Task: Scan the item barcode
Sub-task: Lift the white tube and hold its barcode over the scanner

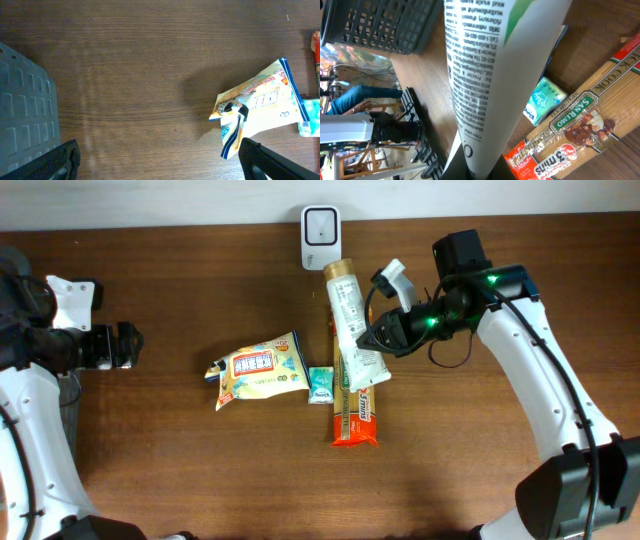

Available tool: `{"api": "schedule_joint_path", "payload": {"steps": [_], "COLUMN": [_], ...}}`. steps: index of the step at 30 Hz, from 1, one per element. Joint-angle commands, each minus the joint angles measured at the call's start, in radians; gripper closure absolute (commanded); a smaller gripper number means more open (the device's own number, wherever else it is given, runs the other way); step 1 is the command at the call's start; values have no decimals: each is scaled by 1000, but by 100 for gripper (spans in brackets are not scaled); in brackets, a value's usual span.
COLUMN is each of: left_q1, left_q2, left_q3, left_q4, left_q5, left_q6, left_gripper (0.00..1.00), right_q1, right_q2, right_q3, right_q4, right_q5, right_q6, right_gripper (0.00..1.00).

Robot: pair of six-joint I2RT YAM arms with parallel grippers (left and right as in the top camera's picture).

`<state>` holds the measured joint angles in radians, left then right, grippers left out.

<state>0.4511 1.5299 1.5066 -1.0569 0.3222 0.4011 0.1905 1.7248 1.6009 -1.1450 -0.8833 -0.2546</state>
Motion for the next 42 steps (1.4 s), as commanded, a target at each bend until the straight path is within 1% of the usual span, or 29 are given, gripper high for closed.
{"api": "schedule_joint_path", "payload": {"steps": [1,2,3,4,6,7,8,9,10,11,12,13,14,16,17,22,25,31,42], "left_q1": [2,2,2,2,2,2,2,2,2,2,2,2,2,2,2,2,2,2,2], "left_q2": [0,0,0,0,0,0,0,0,0,0,0,0,0,0,0,0,0,0,0], "left_q3": [-3,-3,-3,-3,-3,-3,-3,-3,-3,-3,-3,-3,-3,-3,-3,-3,-3,-3,-3], "left_q4": [2,1,2,2,2,2,1,2,2,2,2,2,2,2,2,2,2,2,2], "left_q5": [3,3,3,3,3,3,3,3,3,3,3,3,3,3,3,3,3,3,3], "left_q6": [13,13,13,13,13,13,13,13,13,13,13,13,13,13,13,13,13,13,13], "left_gripper": [1,1,1,1,1,1,1,1,1,1,1,1,1,1,1,1,1,1,1], "right_q1": [5,18,43,59,95,127,156,197,219,245,258,268,267,267,267,267,267,261,261], "right_q2": [-19,-17,-8,11,70,116,152,186,208,247,276,321,356,422,448,625,706,752,768], "right_q3": [56,95,183,257,415,508,559,575,575,575,575,575,575,575,575,575,574,554,553], "right_q4": [43,67,88,89,85,88,110,176,220,285,328,386,427,498,540,827,907,956,959], "right_q5": [87,162,312,418,607,771,915,1098,1186,1290,1334,1368,1370,1391,1417,1559,1618,1622,1637], "right_q6": [104,151,210,238,249,248,217,141,74,-30,-109,-211,-279,-368,-390,-604,-606,-605,-605], "right_gripper": [96,96,96,96,96,96,96,96,96,96,96,96,96,96,96,96,96,96,96]}}
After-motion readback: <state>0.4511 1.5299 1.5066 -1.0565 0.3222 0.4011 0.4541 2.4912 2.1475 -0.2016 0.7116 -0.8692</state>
